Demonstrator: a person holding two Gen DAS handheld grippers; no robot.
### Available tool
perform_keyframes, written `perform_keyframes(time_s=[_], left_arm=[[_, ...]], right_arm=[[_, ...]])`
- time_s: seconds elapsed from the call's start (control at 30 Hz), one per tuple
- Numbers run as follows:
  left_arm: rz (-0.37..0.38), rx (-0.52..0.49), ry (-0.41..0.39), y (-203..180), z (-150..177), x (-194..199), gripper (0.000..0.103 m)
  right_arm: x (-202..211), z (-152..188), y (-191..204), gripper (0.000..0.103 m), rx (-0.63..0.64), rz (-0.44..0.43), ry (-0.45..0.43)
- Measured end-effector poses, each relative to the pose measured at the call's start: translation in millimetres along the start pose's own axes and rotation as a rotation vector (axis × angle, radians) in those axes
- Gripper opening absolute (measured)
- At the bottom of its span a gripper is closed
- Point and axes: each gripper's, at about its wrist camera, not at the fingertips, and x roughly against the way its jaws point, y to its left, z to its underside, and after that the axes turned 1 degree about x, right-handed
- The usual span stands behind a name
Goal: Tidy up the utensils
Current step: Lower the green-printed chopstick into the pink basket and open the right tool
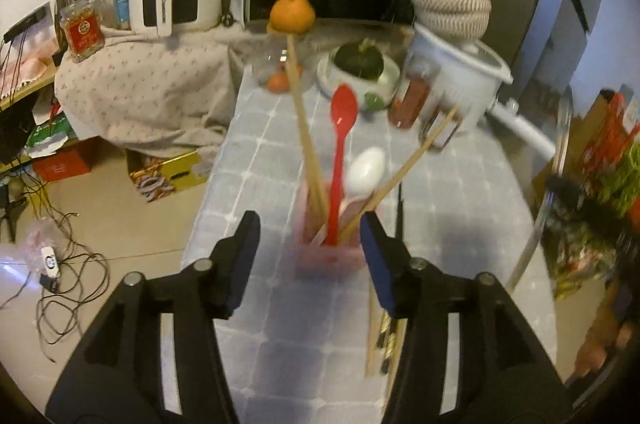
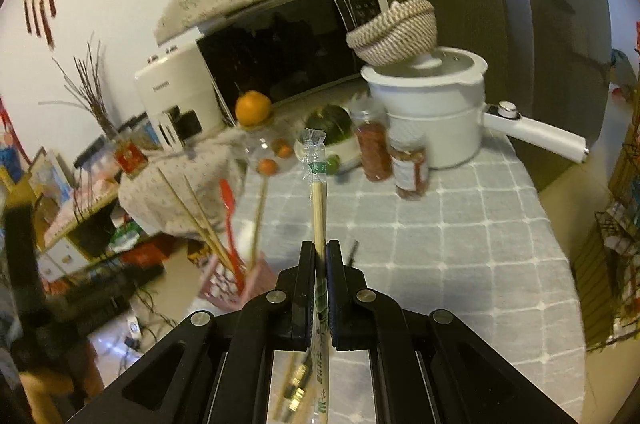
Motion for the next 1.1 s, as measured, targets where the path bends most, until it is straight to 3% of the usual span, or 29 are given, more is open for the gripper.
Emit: perform_keyframes(time_s=[0.33,0.57,0.87,1.1], left_arm=[[-0.059,-0.026,0.115,25.4,8.3,-11.2,0.074],[-0.047,0.009,0.176,42.1,12.8,-16.1,0.075],[-0.103,0.010,0.223,55.7,17.0,-27.6,0.076],[-0.123,-0.020,0.248,52.5,19.1,-34.1,0.076]], right_arm=[[-13.9,-14.4,59.5,0.005,0.034,-0.034,-0.228],[-29.1,-17.0,83.5,0.005,0.011,-0.031,-0.353],[-58.7,3.4,99.4,0.005,-0.013,-0.015,-0.428],[-78.2,15.8,104.7,0.005,-0.046,0.002,-0.440]])
